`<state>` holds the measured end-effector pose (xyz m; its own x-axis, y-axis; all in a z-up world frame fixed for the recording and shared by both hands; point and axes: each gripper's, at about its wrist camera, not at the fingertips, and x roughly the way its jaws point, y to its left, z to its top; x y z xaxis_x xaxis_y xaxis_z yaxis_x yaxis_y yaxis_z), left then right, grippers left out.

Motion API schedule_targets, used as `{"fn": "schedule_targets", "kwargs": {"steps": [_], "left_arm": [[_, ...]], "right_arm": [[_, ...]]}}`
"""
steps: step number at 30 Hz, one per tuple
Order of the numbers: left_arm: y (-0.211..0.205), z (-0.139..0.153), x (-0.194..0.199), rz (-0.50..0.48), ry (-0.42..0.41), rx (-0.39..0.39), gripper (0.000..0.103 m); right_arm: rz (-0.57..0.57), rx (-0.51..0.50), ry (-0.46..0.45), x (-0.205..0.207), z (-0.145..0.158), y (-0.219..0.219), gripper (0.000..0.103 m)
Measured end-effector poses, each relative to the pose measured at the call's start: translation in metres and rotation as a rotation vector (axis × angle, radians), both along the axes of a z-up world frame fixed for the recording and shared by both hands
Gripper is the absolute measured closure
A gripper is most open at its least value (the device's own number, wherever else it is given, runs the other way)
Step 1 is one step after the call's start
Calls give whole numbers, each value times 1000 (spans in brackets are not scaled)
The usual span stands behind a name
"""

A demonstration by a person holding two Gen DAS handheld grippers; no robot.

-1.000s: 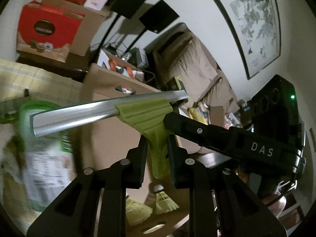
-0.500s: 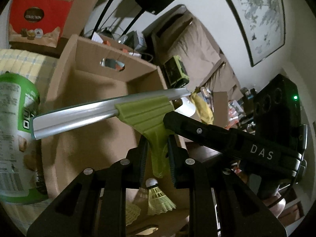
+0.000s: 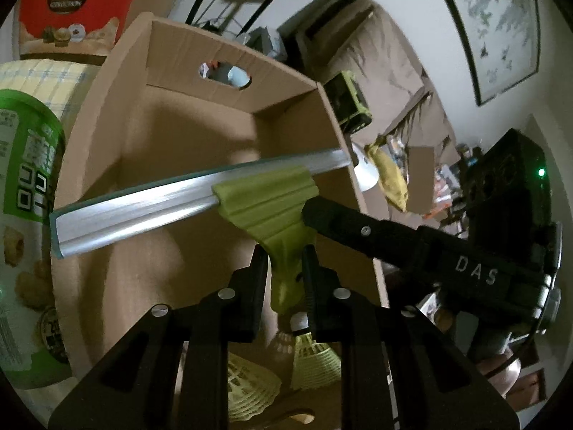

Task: Organize objects
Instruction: 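Lift the squeegee and carry it over the cardboard box with the right gripper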

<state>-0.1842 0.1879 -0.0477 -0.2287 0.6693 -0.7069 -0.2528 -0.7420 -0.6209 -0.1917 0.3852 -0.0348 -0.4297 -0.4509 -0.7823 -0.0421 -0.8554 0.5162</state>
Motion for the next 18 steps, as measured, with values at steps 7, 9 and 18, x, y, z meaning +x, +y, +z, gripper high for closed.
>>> {"fn": "schedule_targets", "kwargs": {"steps": [7, 9, 18], "left_arm": [[-11, 20, 7, -40, 19, -50, 86], [-19, 30, 8, -39, 31, -39, 86], [-54, 61, 6, 10, 117, -90, 75]], "right_arm": [[-32, -12, 12, 4, 3, 9, 85], [-37, -10, 21, 6, 6, 9, 85], [-70, 86, 93, 17, 30, 3, 85]]}}
